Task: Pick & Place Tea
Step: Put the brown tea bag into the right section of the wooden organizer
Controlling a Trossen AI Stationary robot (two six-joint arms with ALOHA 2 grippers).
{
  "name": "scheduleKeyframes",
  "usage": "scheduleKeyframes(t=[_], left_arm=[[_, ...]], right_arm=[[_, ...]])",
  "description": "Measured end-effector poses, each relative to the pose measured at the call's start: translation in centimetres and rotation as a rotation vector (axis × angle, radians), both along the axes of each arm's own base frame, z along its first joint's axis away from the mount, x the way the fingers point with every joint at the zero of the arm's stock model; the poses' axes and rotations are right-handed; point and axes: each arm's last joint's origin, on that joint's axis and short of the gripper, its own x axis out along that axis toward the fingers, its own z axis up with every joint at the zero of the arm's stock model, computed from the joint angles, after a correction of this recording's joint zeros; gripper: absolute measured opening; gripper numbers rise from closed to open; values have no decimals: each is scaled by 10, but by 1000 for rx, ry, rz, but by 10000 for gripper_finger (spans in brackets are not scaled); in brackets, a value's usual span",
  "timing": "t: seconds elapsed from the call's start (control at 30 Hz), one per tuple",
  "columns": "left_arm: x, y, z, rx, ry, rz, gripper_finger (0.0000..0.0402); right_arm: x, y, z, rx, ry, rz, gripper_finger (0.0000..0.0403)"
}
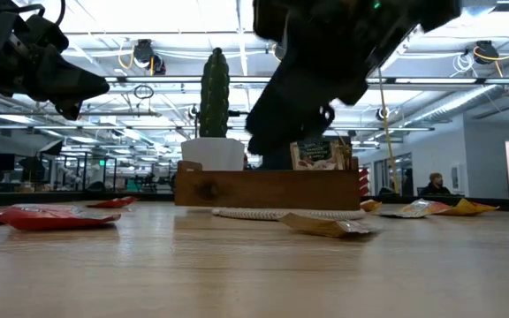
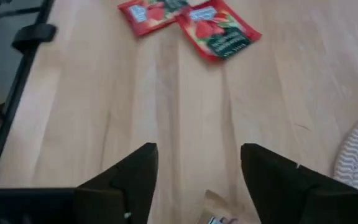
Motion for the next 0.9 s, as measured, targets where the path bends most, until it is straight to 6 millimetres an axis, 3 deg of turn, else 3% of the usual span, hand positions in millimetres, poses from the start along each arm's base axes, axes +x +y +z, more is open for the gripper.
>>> scheduleKeyframes(t=[0.4, 0.63, 0.9], left_arm=[[0, 0, 0, 0, 0, 0, 58], [0, 0, 0, 0, 0, 0, 58], [0, 0, 0, 0, 0, 1, 58]], right_arm=[[6, -9, -48, -12, 115, -19, 110], [-2, 5, -45, 137, 187, 28, 88], [-13, 18, -32, 102, 184, 49, 72]])
